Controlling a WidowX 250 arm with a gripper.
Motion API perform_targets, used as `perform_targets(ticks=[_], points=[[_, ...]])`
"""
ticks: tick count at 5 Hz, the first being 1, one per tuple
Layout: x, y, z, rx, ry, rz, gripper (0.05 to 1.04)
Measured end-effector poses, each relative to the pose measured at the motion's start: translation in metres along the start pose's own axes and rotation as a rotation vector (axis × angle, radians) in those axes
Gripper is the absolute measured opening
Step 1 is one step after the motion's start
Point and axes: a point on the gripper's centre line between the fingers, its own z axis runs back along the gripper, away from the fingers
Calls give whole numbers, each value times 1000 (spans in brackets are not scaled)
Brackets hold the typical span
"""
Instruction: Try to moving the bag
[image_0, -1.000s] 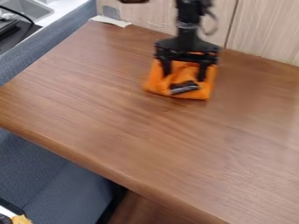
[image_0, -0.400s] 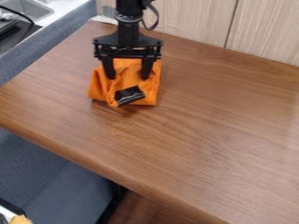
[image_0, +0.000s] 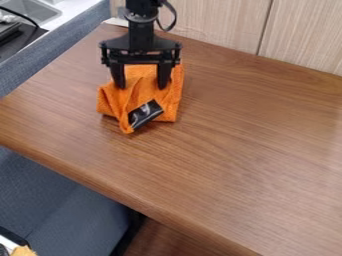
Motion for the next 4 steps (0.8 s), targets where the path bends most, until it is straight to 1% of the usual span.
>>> perform_targets(ticks=[1, 2, 3, 4], points=[[11, -10, 31, -39, -73, 11, 999], [21, -14, 61, -69, -139, 27, 999], [23, -13, 79, -93, -176, 43, 999], [23, -13, 80, -93, -176, 42, 999]])
